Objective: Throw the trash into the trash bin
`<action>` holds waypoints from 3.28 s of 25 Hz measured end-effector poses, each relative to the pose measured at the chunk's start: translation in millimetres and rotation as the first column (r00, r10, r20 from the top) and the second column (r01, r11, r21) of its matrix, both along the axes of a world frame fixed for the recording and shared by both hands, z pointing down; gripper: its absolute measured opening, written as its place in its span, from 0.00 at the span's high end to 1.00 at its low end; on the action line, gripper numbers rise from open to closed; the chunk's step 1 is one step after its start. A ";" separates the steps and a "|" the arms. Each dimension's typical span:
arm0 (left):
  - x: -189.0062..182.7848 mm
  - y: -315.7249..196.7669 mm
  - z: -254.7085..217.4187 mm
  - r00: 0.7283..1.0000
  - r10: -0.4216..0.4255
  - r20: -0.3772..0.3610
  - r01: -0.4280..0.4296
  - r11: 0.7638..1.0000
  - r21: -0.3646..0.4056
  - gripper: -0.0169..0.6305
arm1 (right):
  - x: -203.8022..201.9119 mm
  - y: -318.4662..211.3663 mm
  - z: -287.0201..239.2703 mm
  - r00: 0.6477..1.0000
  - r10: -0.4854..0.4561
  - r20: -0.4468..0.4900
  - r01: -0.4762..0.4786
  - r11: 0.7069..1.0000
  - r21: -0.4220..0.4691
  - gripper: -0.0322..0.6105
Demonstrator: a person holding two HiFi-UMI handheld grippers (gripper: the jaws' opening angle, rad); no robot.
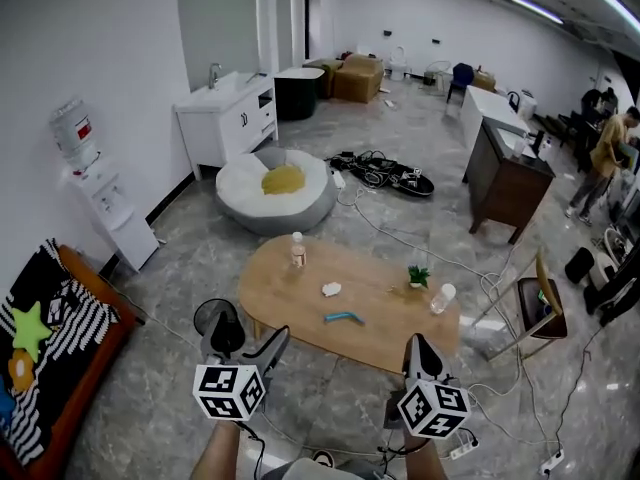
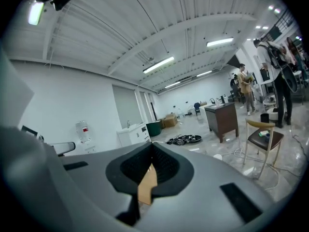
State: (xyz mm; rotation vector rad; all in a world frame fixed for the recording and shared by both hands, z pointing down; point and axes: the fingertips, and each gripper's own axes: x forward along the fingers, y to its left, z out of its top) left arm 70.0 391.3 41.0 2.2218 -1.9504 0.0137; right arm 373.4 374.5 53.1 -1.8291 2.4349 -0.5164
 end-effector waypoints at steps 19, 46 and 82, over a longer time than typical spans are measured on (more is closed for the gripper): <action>-51.9 -205.5 21.2 0.998 0.060 -0.002 -0.060 0.997 -0.044 0.14 | -44.1 -170.3 33.6 0.994 0.057 0.097 -0.049 0.995 -0.089 0.95; -132.5 -528.7 85.6 0.967 0.247 -0.069 -0.255 0.950 -0.179 0.14 | -148.4 -455.3 46.3 0.976 0.205 -0.077 -0.215 0.961 -0.171 0.95; -63.7 -519.9 393.7 0.960 0.280 -0.021 -0.269 0.895 -0.356 0.18 | -102.8 -434.5 347.6 0.982 0.154 -0.110 -0.187 0.887 -0.423 0.95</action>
